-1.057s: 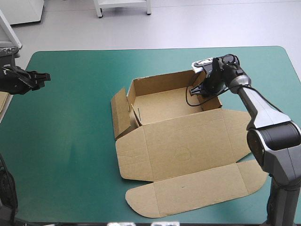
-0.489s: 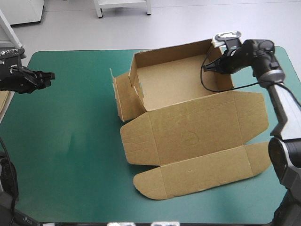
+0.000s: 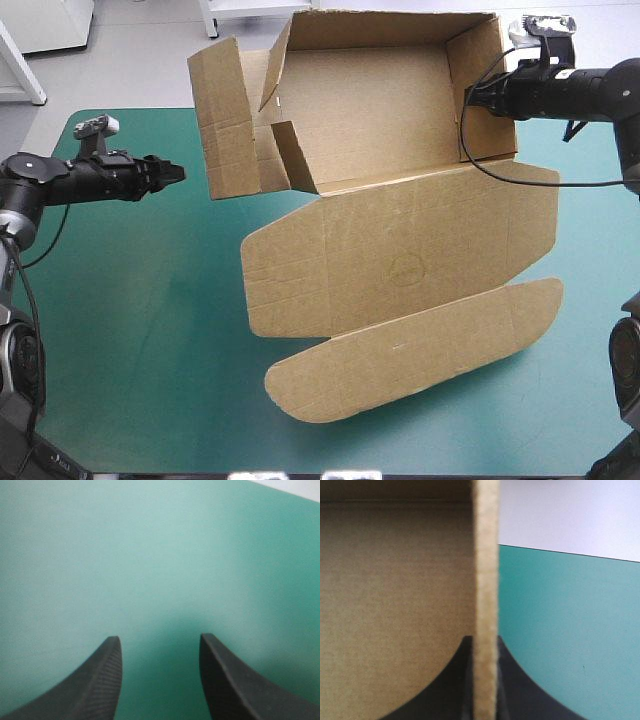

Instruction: Fold the box

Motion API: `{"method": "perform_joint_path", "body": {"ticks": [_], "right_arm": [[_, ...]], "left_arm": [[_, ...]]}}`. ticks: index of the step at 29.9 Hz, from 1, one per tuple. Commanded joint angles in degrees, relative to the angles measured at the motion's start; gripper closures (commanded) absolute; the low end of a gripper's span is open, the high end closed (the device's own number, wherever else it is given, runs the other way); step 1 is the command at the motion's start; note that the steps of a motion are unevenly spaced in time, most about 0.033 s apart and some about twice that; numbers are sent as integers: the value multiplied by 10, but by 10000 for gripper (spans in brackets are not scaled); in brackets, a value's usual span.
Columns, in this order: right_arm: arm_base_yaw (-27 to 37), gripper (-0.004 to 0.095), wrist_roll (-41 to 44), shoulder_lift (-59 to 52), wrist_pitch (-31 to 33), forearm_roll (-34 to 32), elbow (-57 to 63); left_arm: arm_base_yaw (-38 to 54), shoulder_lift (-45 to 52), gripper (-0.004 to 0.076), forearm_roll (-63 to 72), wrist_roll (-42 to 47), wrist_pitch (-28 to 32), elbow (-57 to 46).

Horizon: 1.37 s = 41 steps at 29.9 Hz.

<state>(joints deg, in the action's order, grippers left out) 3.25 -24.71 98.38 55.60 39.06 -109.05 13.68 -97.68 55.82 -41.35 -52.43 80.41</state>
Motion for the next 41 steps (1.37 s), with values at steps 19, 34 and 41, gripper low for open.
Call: {"method": "perform_joint_path", "body": {"ticks": [19,34,41], "right_arm": [[4,925,16,8,-21,-25,-13],[4,925,47,44,-35,-50,-13],[-29,919,90,52,-52,-109,-13]], "left_arm": [[-128,28,374,496,-178,-212,7],[-173,28,363,478,-165,-172,35],[-196,28,309,446,-166,-103,37]]}}
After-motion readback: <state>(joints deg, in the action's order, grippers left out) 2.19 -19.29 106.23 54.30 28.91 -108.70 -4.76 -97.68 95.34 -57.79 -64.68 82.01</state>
